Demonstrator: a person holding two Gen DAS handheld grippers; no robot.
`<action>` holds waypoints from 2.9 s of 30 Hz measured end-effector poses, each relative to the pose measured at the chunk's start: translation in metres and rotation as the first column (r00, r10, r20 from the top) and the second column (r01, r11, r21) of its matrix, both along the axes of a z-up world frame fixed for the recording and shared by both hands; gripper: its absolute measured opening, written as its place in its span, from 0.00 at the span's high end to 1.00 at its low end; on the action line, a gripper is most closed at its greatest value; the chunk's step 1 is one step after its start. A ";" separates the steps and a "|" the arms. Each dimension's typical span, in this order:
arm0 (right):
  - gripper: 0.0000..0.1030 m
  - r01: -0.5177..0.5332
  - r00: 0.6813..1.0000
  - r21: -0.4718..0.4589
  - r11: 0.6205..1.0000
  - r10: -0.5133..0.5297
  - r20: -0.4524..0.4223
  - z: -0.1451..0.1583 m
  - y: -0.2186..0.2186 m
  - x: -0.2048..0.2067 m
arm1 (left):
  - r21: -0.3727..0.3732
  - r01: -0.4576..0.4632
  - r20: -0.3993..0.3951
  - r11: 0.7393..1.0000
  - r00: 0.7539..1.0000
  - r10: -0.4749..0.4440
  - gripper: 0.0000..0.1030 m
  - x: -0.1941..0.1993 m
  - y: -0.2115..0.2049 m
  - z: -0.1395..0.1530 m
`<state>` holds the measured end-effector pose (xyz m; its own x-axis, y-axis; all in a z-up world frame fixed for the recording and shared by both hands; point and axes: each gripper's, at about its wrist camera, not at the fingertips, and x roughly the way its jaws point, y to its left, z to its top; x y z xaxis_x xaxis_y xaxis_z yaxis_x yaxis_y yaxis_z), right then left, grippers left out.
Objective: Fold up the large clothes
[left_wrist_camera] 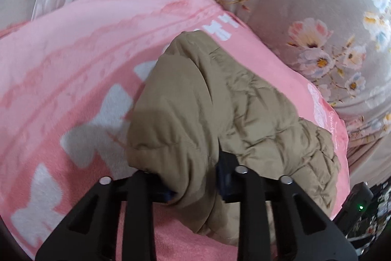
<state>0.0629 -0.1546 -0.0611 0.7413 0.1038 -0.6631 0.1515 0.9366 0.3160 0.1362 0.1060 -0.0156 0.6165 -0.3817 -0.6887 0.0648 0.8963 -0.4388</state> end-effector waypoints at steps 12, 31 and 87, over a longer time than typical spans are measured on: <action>0.95 -0.061 0.996 0.226 0.972 0.075 -0.056 -0.015 -0.001 -0.030 | 0.054 0.135 0.193 0.989 0.971 -0.143 0.87 -0.050 -0.037 0.070; 0.95 0.114 0.991 0.195 0.974 -0.098 -0.092 0.013 -0.084 -0.115 | 0.225 0.403 0.195 0.887 0.874 -0.446 0.88 -0.071 -0.183 0.087; 0.91 0.006 0.998 -0.095 0.995 -0.012 -0.062 0.141 -0.086 0.075 | 0.149 0.010 0.025 0.989 1.000 -0.013 0.27 0.032 -0.054 0.064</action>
<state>0.1375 -0.2402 0.0804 0.6990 0.0321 -0.7144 0.1765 0.9603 0.2158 0.1686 0.0518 0.0486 0.6309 -0.2834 -0.7222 0.0851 0.9506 -0.2986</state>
